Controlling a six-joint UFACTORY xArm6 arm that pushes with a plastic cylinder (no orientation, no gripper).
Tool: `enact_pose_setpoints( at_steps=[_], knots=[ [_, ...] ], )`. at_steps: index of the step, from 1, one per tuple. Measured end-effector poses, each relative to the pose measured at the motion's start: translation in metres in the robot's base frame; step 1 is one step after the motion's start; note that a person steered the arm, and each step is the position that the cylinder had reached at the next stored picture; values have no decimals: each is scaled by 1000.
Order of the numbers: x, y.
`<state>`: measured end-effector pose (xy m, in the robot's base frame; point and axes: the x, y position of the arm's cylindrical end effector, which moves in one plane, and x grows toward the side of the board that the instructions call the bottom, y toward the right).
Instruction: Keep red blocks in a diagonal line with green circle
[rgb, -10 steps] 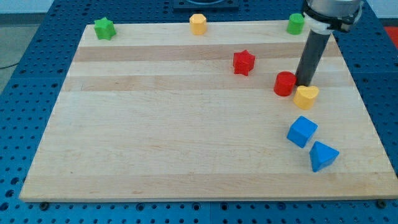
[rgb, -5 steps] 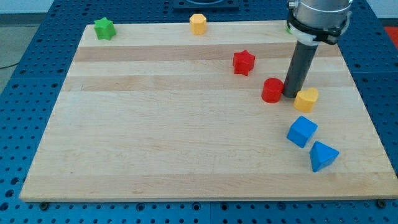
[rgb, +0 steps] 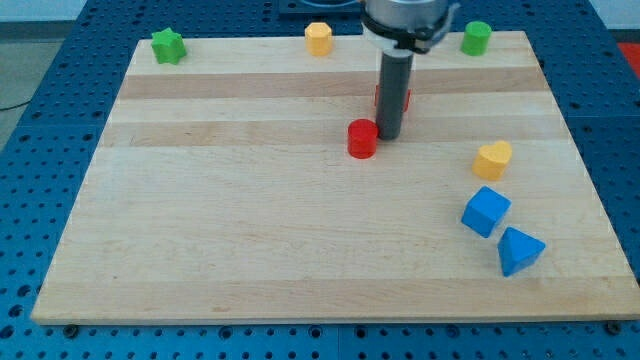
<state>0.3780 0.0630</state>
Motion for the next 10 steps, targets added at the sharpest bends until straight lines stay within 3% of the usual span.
enact_pose_setpoints(
  at_steps=[4,6,10],
  knots=[
    [-54,-25],
    [-59,-25],
    [-71,16]
  ],
)
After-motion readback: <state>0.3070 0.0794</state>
